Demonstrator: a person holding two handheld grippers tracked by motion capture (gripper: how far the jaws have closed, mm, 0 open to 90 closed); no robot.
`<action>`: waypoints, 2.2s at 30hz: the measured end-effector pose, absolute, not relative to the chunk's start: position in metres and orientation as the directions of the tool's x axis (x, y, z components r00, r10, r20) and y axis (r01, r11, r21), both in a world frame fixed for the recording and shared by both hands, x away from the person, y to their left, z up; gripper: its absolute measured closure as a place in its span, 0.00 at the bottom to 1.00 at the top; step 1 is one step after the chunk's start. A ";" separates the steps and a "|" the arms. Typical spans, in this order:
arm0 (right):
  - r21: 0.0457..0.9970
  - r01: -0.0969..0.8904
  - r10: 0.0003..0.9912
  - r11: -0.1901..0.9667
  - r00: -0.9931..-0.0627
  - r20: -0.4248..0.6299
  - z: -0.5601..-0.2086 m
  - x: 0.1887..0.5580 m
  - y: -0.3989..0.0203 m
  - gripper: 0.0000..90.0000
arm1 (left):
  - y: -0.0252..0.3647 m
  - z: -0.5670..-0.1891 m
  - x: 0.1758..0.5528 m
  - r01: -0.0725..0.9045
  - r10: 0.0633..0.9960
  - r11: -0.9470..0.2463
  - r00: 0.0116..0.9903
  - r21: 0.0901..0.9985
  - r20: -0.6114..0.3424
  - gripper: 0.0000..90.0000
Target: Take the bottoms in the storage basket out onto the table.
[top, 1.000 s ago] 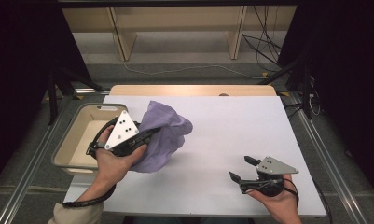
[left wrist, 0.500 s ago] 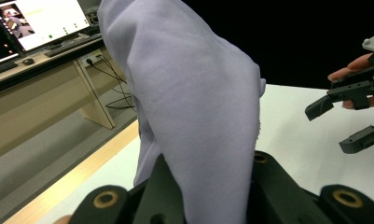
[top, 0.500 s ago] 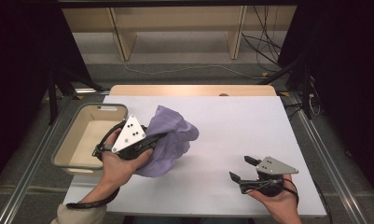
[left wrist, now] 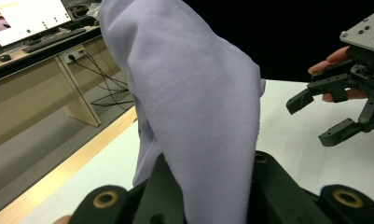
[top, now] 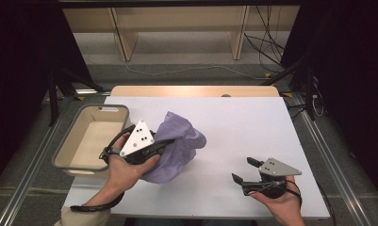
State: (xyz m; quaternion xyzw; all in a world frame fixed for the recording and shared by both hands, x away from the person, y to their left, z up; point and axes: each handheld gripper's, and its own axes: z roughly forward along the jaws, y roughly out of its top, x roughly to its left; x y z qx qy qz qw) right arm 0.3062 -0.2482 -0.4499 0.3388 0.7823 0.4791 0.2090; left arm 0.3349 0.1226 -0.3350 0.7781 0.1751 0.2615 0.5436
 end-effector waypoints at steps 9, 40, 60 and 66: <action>0.892 0.329 0.730 0.312 -0.684 -0.003 -0.450 0.306 -0.248 0.25 | 0.116 -0.337 0.332 -0.014 0.530 -0.355 0.820 0.935 0.213 0.93; 0.889 0.333 0.732 0.313 -0.681 -0.002 -0.450 0.306 -0.248 0.25 | 0.076 -0.358 0.328 0.007 0.405 -0.417 0.897 0.909 0.178 0.93; 0.887 0.339 0.733 0.313 -0.680 0.001 -0.451 0.307 -0.248 0.25 | 0.053 -0.382 0.367 0.093 0.403 -0.456 0.908 0.885 0.113 0.93; 0.886 0.340 0.731 0.317 -0.683 0.000 -0.452 0.307 -0.248 0.25 | 0.059 -0.396 0.387 0.172 0.449 -0.453 0.892 0.875 0.057 0.92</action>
